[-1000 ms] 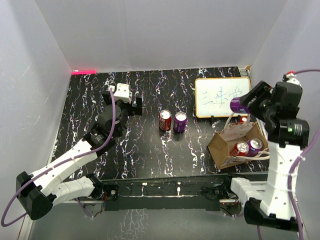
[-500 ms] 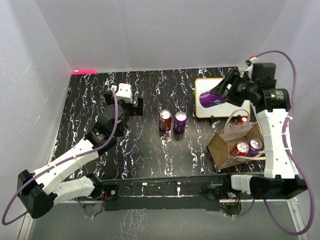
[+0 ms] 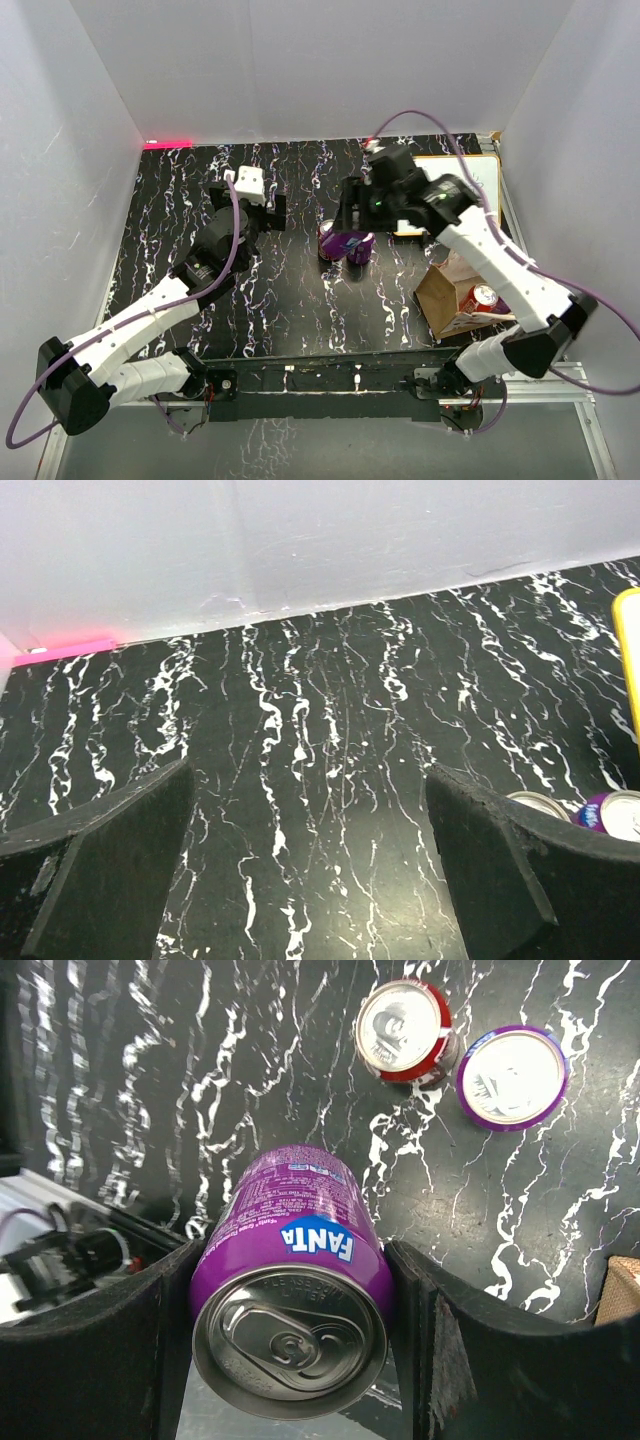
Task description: Take the beverage out of the canvas bag
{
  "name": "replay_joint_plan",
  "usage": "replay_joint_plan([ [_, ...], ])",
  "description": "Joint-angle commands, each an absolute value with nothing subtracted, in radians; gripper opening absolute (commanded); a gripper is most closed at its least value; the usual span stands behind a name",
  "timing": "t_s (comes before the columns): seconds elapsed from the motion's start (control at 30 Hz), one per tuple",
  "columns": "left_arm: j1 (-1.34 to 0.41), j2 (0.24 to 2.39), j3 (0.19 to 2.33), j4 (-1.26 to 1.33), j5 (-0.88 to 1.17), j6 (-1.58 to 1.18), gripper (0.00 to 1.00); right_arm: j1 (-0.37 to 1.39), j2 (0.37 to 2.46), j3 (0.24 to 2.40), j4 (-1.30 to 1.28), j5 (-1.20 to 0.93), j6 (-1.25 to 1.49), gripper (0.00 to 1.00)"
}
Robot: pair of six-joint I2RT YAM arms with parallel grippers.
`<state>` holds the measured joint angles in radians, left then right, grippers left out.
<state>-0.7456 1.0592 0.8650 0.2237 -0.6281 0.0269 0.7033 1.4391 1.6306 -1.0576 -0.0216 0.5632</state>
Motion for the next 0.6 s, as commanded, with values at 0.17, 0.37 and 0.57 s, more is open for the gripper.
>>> replay_joint_plan([
  [0.17, -0.642, 0.981, 0.858, 0.263, -0.801, 0.015, 0.96, 0.852, 1.622, 1.633, -0.967, 0.302, 0.593, 0.08],
  [0.37, -0.605, 0.944, 0.844, 0.277, -0.833, 0.005, 0.96, 0.857, 1.704, 1.596, -0.888, 0.280, 0.578, 0.08],
  [0.57, -0.604, 0.945, 0.844, 0.272, -0.827, 0.000, 0.96, 0.857, 1.790, 1.589, -0.863, 0.292, 0.571, 0.08],
])
